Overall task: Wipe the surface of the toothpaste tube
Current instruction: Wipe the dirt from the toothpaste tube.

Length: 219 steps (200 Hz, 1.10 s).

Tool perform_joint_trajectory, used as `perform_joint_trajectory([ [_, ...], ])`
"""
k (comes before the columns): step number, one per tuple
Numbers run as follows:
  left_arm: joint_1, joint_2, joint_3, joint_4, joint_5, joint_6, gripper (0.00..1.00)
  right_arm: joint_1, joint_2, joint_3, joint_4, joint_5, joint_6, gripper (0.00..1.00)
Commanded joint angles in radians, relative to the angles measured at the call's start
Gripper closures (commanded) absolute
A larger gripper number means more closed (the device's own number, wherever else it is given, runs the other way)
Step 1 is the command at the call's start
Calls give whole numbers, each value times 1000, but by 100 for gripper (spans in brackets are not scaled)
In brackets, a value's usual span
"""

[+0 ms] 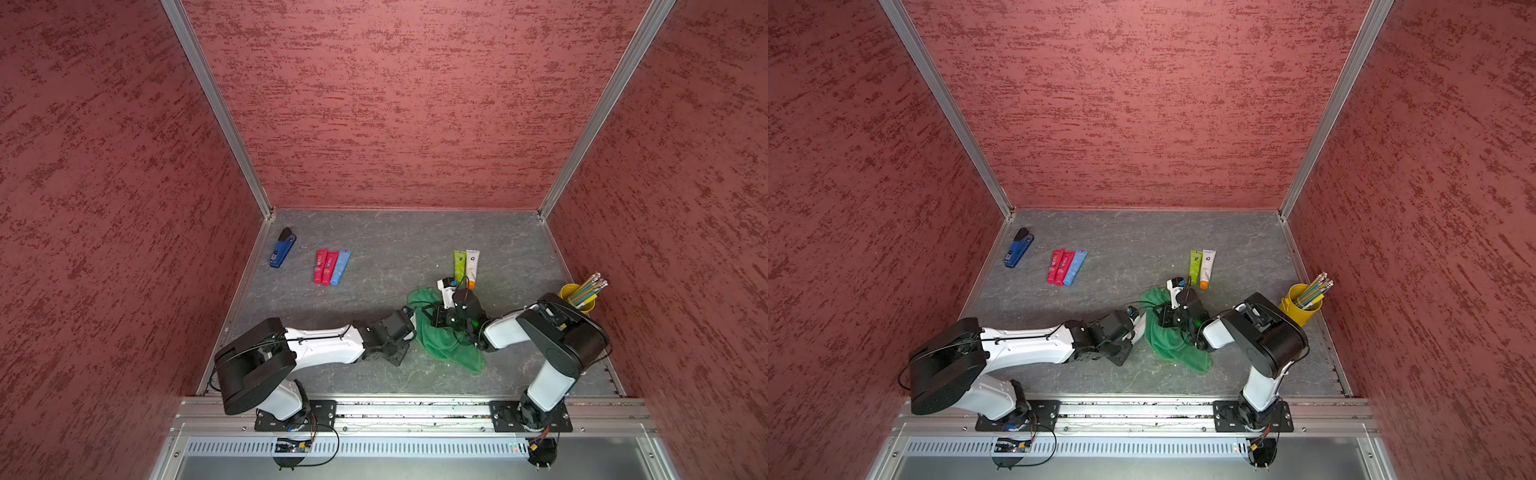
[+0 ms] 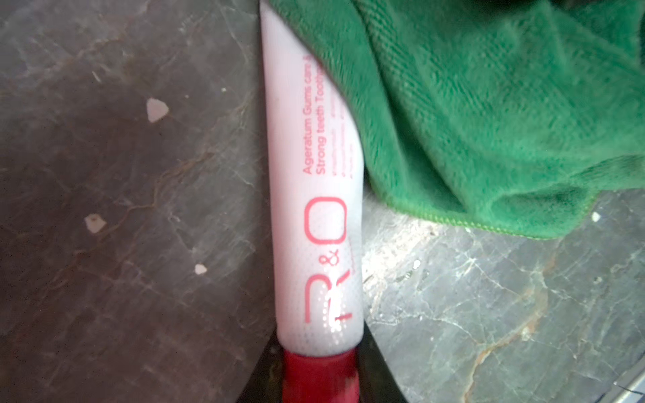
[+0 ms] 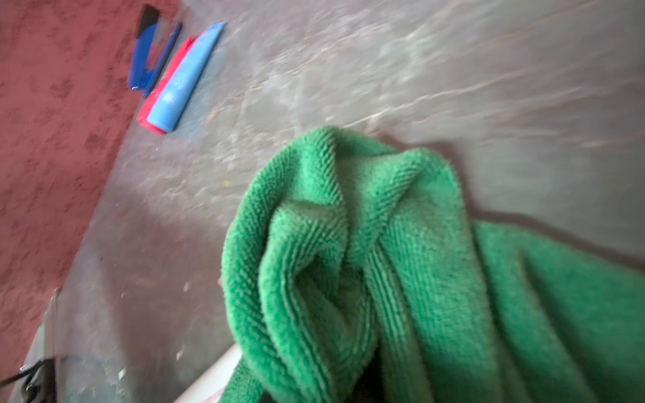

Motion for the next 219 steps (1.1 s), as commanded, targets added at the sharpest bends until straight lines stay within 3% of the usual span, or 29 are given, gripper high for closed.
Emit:
perform_joint_trajectory([
  [1,2,5,-6,20,-2,21,100,-18,40,-28,-209,35,-43,100],
  [42,2,16,-2,22,3,21,100,134,6,-81,-160,-54,0,100],
  [66,5,25,4,19,5,22,100,230,-4,-124,-103,-169,47,100],
  [92,8,27,8,11,-5,18,100,281,27,-128,-77,-234,81,100],
  [131,10,8,-3,15,-11,13,100,266,37,-106,-120,-193,64,100],
  [167,10,1,-12,19,-11,10,100,78,-2,-143,-167,-74,42,100],
  [185,12,-6,-17,23,-8,10,100,45,-14,-103,-236,0,12,100],
  [219,13,-9,-19,25,-5,11,100,19,23,-23,-287,16,-31,100],
])
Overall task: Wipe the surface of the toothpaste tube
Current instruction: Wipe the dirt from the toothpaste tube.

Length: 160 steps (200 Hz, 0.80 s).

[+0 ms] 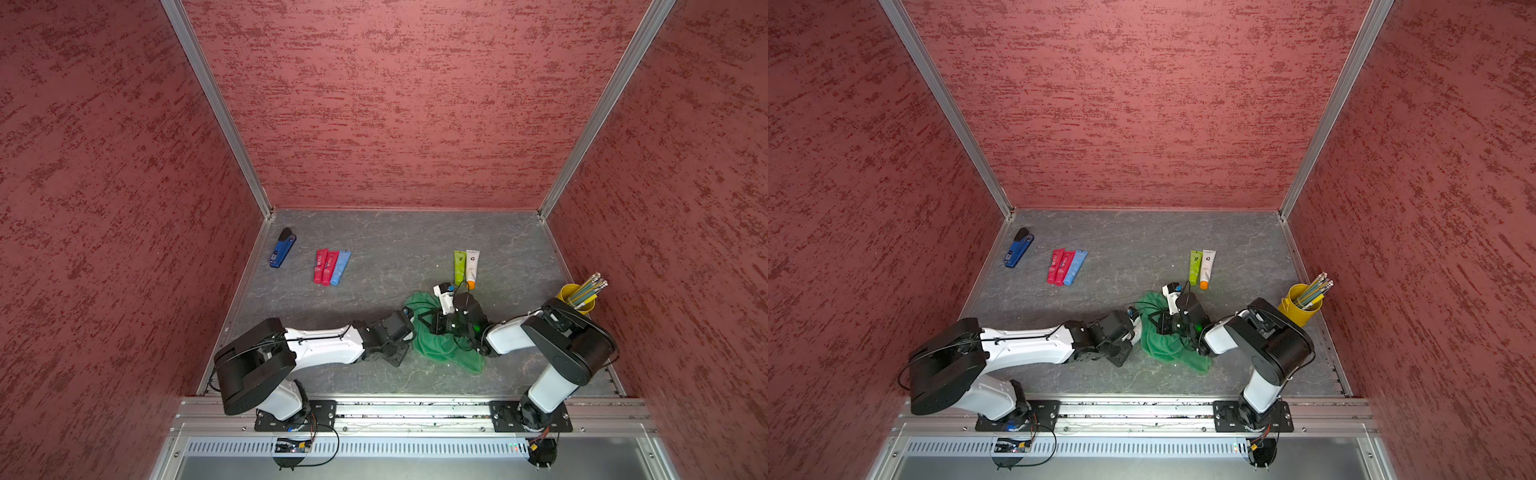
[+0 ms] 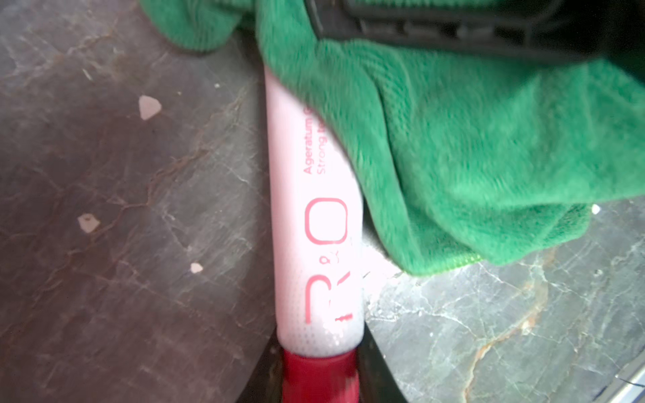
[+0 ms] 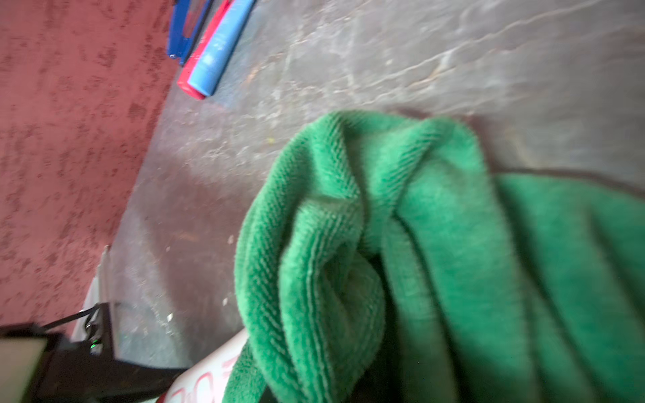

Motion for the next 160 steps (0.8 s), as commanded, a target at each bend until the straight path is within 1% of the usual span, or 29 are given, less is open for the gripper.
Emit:
perform_joint_trajectory([
  [1,9,-8,-16,24,-12,2,100,-20,68,10,-273,98,-53,100],
  [26,11,-9,-17,27,-9,2,100,1,63,-2,-250,27,-55,100],
  [42,13,-3,-14,25,-9,2,100,51,42,-14,-257,2,-41,100],
  [61,17,-8,-18,25,-9,-1,100,123,18,-45,-215,-90,-4,100],
  [77,22,-17,-25,29,-7,-3,100,179,11,-50,-212,-139,6,100],
  [94,25,-19,-26,31,-6,-3,100,205,16,-57,-210,-177,4,100],
  [113,24,-18,-24,30,-6,-5,100,206,21,-58,-226,-165,-3,100],
  [131,24,-17,-25,30,-7,-6,100,194,22,-43,-256,-119,-7,100],
  [145,24,-18,-25,32,-6,-5,100,159,19,-27,-303,-52,-14,100],
  [160,24,-14,-24,32,-3,-5,100,97,3,-7,-363,18,-36,100],
])
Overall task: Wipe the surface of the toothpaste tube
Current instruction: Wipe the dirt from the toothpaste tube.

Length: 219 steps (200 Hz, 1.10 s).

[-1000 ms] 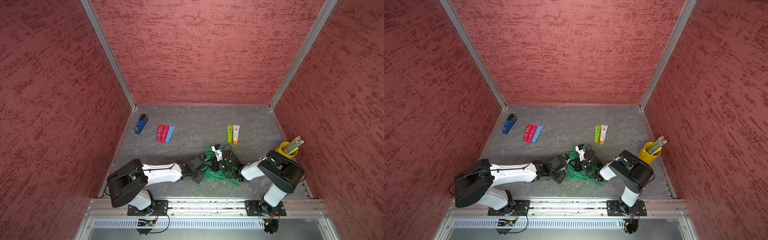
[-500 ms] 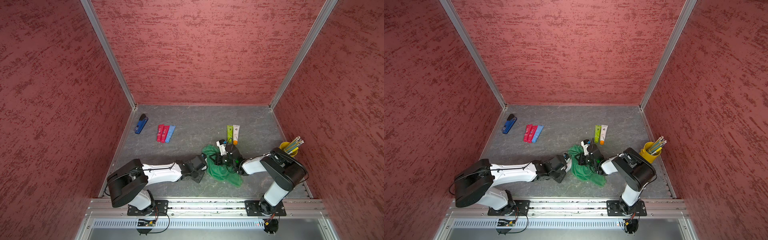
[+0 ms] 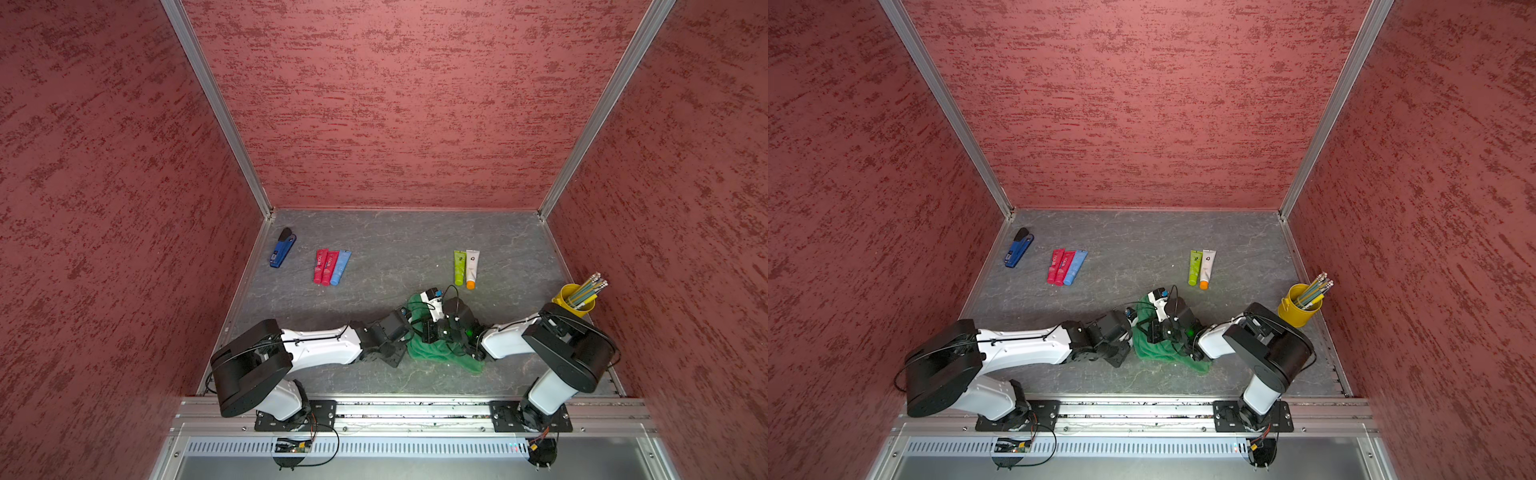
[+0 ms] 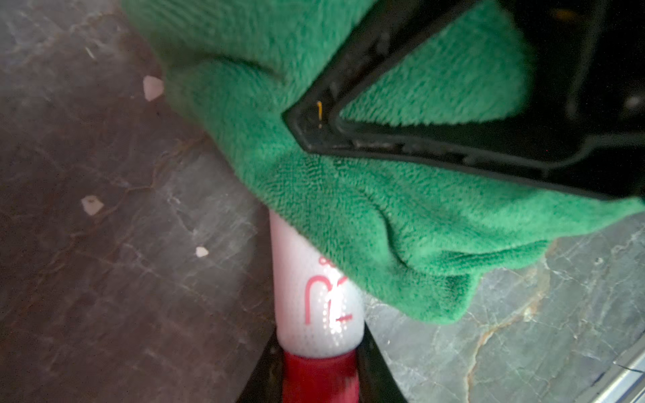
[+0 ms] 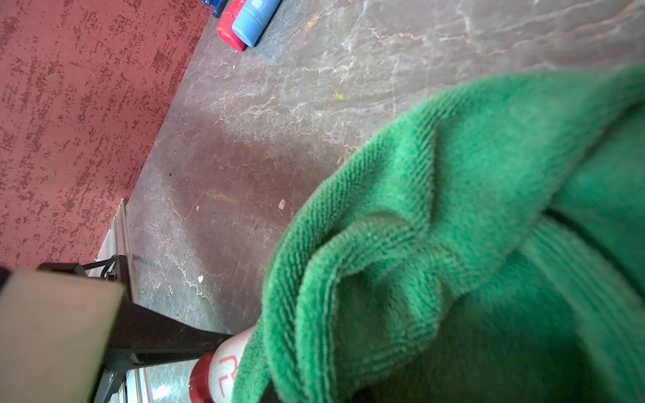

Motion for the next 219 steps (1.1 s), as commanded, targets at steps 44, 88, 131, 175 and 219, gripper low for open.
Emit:
perform_joint_trajectory([
  [44,14,-8,-17,45,-17,-3,100,-167,-24,50,-461,188,-68,100],
  [88,14,-13,-20,46,-15,-2,100,-108,-21,52,-423,83,-86,100],
  [131,14,7,-7,42,-13,1,100,45,-27,6,-360,-92,-36,100],
  [175,16,12,0,35,-24,-3,100,55,1,-4,-352,-77,-32,100],
  [219,17,-13,-18,42,-27,-7,100,-83,5,70,-501,182,-93,100],
])
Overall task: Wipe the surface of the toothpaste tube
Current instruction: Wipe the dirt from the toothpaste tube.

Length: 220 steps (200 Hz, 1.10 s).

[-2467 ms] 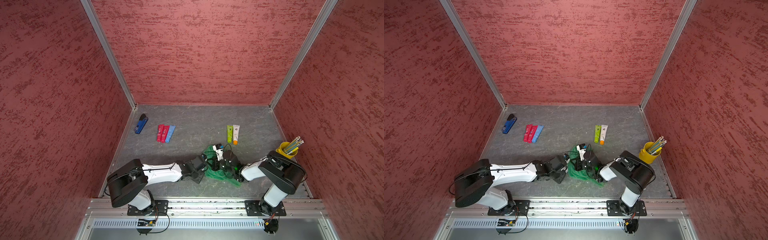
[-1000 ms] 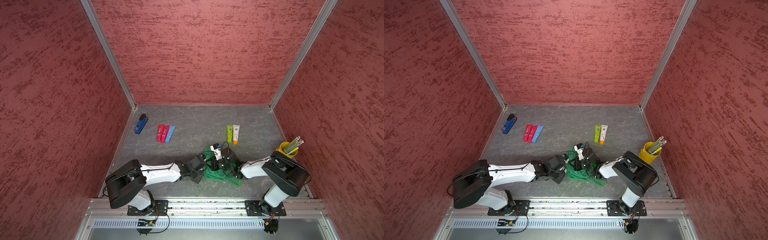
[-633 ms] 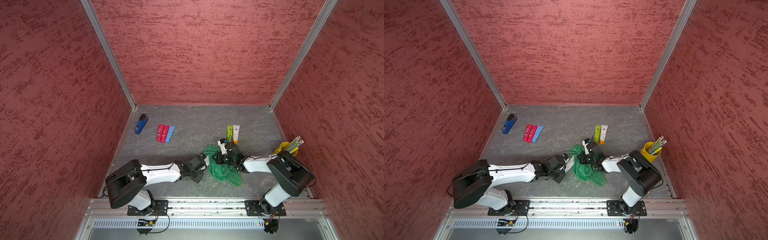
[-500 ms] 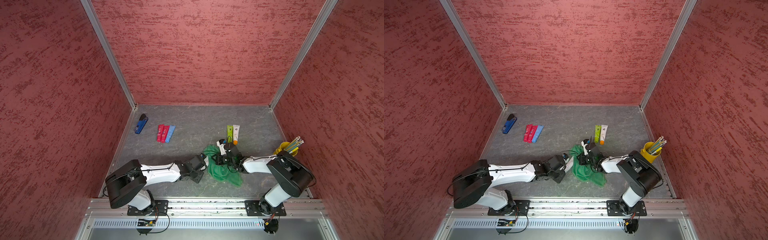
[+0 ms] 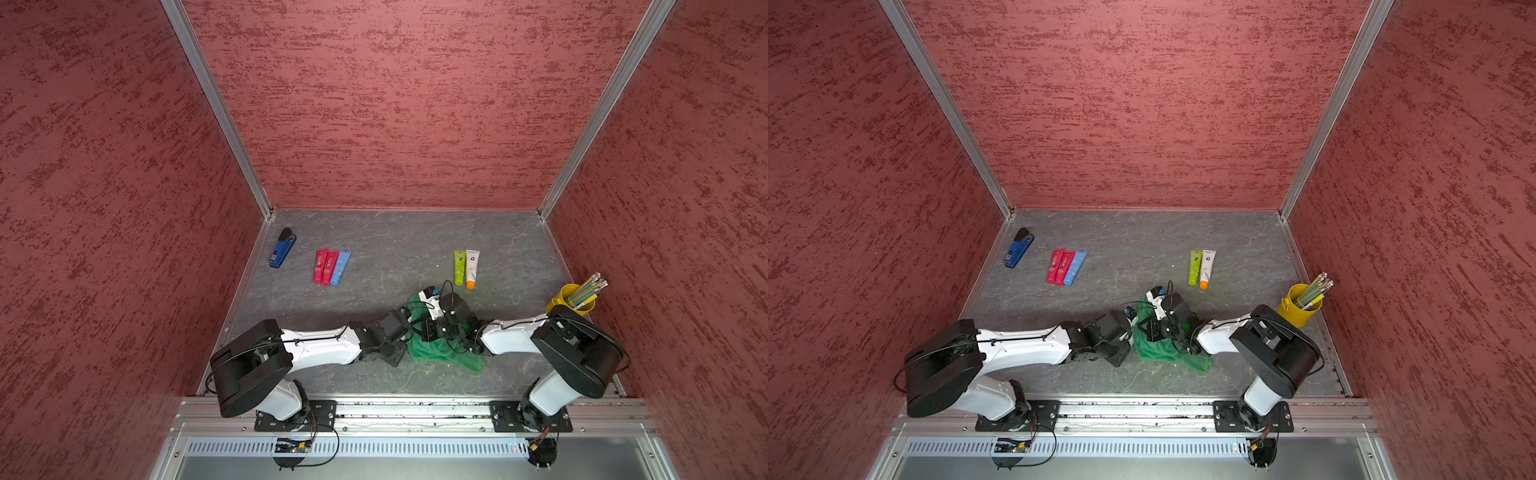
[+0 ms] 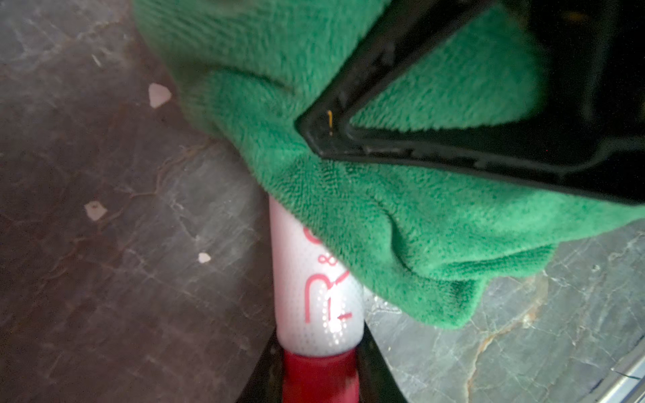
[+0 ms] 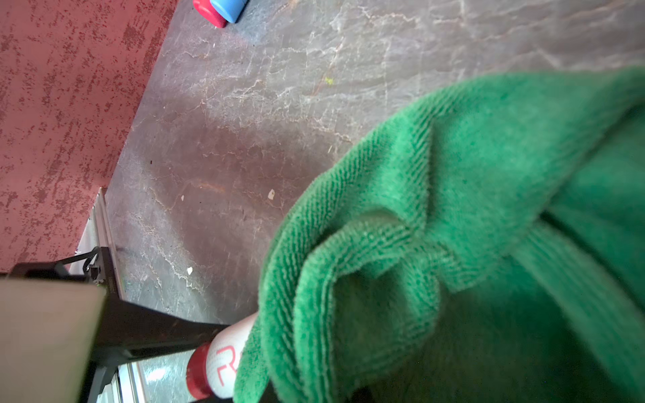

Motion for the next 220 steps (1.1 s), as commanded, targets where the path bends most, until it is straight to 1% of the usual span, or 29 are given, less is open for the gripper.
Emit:
perform_joint_trajectory([
  [1,11,-14,-11,19,-21,-2,100,-71,39,-13,-280,156,-39,100],
  [23,26,-30,-23,17,-24,-13,100,-118,-14,-14,-282,167,-44,100],
  [41,35,-40,-31,26,-8,-10,100,-138,-23,-8,-295,180,-56,100],
  [49,36,-38,-31,30,-1,-7,100,-140,-21,-7,-285,161,-65,100],
  [73,31,-21,-20,33,8,1,100,-132,-41,-27,-223,47,-76,100],
  [89,30,-13,-14,33,12,2,100,-116,-63,-18,-227,27,-84,100],
  [113,30,-6,-11,34,16,5,100,-68,-61,11,-241,-40,-93,100],
  [140,33,-8,-14,37,20,5,100,69,-31,14,-210,-158,-81,100],
  [156,34,-6,-14,37,25,6,100,146,-26,1,-167,-198,-56,100],
  [167,34,-5,-12,37,25,6,100,169,-25,-6,-143,-206,-40,100],
  [174,34,-3,-11,38,25,6,100,169,-25,-11,-136,-194,-25,100],
  [191,33,-5,-12,39,27,5,100,146,-23,2,-165,-118,-17,100],
  [208,34,-10,-16,40,27,5,100,69,-32,-3,-134,-129,8,100],
  [220,34,-15,-20,42,27,7,100,7,-49,6,-151,-110,14,100],
])
